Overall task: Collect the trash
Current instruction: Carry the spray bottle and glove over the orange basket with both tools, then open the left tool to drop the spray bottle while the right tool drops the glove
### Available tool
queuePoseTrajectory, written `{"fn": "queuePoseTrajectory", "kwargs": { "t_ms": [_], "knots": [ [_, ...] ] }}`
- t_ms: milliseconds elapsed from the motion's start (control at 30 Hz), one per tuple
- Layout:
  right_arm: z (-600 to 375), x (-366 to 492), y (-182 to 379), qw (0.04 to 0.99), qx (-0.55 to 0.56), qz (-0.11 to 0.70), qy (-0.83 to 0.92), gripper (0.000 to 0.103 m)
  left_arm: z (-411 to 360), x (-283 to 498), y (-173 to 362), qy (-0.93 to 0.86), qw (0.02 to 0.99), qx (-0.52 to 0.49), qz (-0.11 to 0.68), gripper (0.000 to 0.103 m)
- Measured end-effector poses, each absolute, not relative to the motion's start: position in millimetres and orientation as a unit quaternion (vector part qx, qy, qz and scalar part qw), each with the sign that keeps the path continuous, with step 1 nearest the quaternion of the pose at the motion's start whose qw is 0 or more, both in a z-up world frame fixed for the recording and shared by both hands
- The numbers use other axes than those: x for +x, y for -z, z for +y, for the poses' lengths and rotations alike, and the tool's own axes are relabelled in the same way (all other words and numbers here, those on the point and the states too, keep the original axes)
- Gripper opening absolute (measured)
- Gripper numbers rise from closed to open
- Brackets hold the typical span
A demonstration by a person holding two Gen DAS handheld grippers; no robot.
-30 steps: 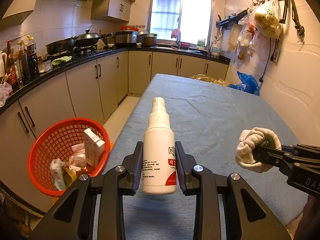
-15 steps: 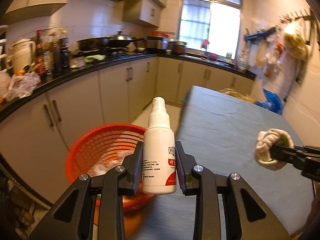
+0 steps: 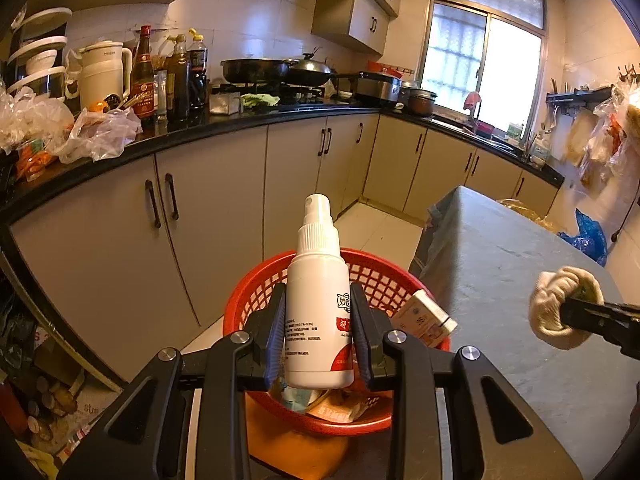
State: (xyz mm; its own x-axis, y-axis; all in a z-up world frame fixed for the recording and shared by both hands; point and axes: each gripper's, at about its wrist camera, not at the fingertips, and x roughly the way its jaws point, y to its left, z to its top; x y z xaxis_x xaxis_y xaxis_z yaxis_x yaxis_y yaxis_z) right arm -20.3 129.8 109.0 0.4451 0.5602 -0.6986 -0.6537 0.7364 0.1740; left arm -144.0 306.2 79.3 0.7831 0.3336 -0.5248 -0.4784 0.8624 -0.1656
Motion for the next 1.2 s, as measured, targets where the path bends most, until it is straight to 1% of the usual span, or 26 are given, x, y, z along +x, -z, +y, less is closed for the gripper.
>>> {"fn": "queuePoseTrajectory", "kwargs": {
  "t_ms": [533,1200],
  "knots": [
    [214,8,-97,0.812,-0.06,0.414,-0.408,0.028,310,-135,-62,-0.208,0.927,-0.148,0.274,0.029],
    [245,33,-79,0.802,-0.061,0.436,-0.404,0.03,321,-123,-54,-0.216,0.919,-0.156,0.291,0.029]
  ]
}}
